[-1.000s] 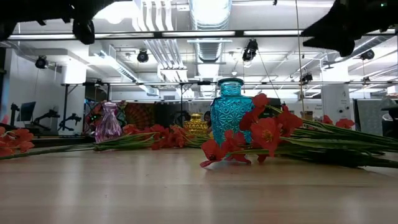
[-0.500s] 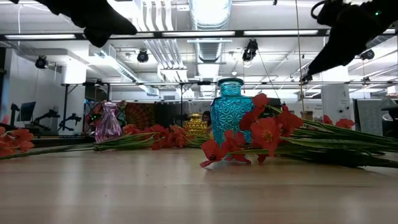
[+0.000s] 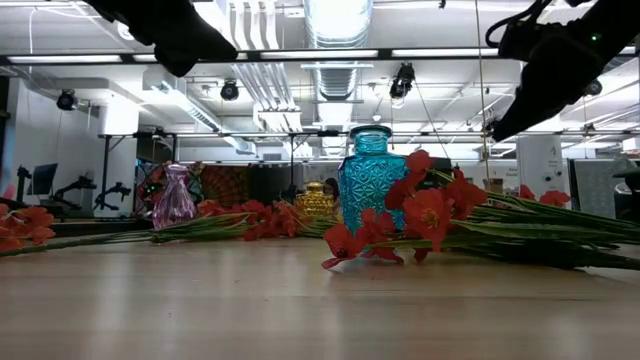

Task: Sort flowers into vase by color
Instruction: Put the bottom yellow flowers into the blue vase

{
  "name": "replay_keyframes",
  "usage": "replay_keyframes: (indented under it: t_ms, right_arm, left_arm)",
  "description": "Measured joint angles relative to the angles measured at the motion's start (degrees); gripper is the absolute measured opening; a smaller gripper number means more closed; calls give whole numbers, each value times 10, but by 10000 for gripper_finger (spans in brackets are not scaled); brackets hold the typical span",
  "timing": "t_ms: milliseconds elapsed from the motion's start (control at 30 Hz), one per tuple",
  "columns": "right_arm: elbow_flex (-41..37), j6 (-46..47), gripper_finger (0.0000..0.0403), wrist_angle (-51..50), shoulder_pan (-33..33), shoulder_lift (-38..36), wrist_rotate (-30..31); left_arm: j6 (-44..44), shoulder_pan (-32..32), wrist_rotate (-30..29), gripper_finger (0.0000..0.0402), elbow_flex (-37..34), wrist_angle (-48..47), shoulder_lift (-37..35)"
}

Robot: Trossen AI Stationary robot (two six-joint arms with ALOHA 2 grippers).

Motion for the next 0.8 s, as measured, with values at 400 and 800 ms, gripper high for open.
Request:
replay_keyframes:
  t_ms: [400,800]
  right_arm:
    - [30,208,203,15,27,102,-104]
    - [114,409,203,5,72,238,-154]
  left_arm:
    - [-2,0,-1,0,21,6,13]
    - [-16,0,-1,0,21,1,7]
